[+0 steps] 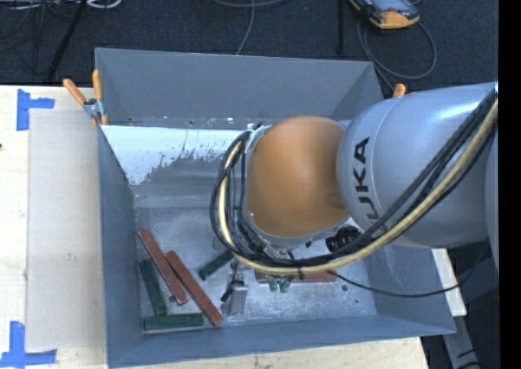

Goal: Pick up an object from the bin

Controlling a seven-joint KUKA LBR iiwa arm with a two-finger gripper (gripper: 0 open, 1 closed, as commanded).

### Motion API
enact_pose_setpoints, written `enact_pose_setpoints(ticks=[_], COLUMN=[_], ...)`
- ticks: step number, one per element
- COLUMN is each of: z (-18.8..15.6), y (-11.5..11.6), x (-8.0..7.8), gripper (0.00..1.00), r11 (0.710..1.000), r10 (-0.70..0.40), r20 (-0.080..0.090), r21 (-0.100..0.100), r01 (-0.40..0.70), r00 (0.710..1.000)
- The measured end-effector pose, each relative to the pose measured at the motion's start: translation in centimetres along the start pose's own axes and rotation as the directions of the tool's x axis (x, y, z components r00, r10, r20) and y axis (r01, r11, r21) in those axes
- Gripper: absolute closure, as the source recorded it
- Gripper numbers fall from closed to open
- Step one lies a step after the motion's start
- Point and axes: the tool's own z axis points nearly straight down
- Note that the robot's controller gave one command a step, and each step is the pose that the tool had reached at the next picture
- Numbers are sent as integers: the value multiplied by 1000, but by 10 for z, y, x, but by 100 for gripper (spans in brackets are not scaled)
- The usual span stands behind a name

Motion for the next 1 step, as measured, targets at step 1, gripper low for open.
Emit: enact_pose_setpoints(ticks=[1], z=[85], y=[-35], x=[-54], gripper=[0], r11=[997], r10=[-71], r20=[-3], r21=[4], r01=[71], r00=[997])
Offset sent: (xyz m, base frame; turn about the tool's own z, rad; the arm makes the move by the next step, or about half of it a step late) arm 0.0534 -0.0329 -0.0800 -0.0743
